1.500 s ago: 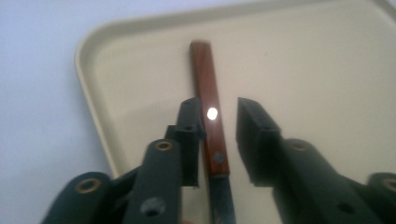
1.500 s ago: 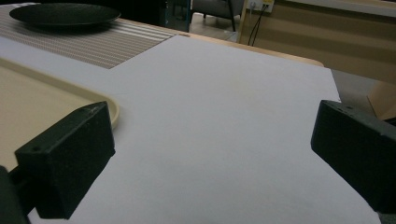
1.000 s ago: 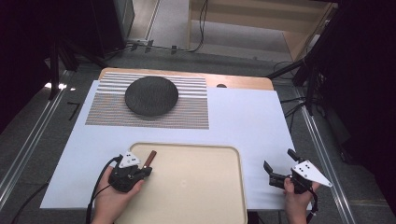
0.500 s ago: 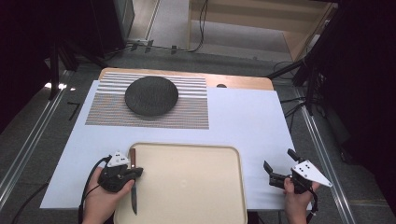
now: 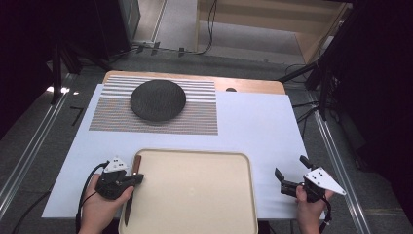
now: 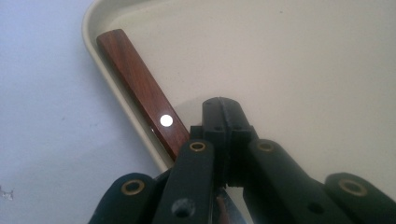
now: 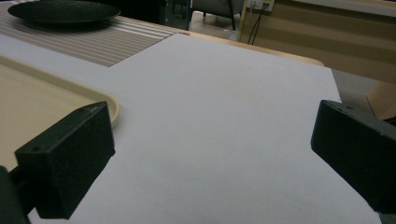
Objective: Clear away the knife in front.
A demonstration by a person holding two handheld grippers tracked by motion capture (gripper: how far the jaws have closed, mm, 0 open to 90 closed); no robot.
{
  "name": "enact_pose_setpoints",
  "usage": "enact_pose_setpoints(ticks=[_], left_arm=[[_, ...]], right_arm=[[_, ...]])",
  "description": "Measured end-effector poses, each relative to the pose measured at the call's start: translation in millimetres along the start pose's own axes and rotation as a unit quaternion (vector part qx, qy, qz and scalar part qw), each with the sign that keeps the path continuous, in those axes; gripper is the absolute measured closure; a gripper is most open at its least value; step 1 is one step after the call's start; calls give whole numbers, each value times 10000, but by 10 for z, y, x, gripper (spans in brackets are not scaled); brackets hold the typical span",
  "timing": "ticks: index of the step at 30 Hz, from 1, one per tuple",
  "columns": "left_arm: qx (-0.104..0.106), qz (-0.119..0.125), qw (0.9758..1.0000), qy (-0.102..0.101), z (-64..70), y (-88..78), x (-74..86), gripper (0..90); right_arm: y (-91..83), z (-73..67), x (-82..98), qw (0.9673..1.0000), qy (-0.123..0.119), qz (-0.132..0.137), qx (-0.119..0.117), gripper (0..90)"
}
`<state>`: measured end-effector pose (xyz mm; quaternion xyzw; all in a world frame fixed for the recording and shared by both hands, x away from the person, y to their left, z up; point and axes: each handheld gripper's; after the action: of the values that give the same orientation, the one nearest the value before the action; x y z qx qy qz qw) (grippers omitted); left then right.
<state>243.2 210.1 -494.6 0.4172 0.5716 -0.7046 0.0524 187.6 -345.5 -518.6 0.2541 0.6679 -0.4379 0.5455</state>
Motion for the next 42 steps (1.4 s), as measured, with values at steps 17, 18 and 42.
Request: enact_pose_setpoints(ticks=[17,18,42], left_arm=[[279,1235,9920,1,-61,-192,0,582],[266,1314,9910,0,-67,-208,1,545],[-165,2107,9767,-360,-325,-427,49,0]], right_arm=[[-3,0,0,10000,7,11,-12,0],[-2,0,0,10000,7,10,-11,0],[-3,0,0,10000,4,16,-15,0]])
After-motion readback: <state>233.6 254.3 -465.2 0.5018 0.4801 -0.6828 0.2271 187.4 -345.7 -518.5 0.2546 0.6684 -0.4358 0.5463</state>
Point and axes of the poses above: each handheld gripper's, and its own axes: y roughly forward along the jaws, x roughly out of its underside, z roughly to its right, and after that the axes turned 13 degrees about -x, right-handed
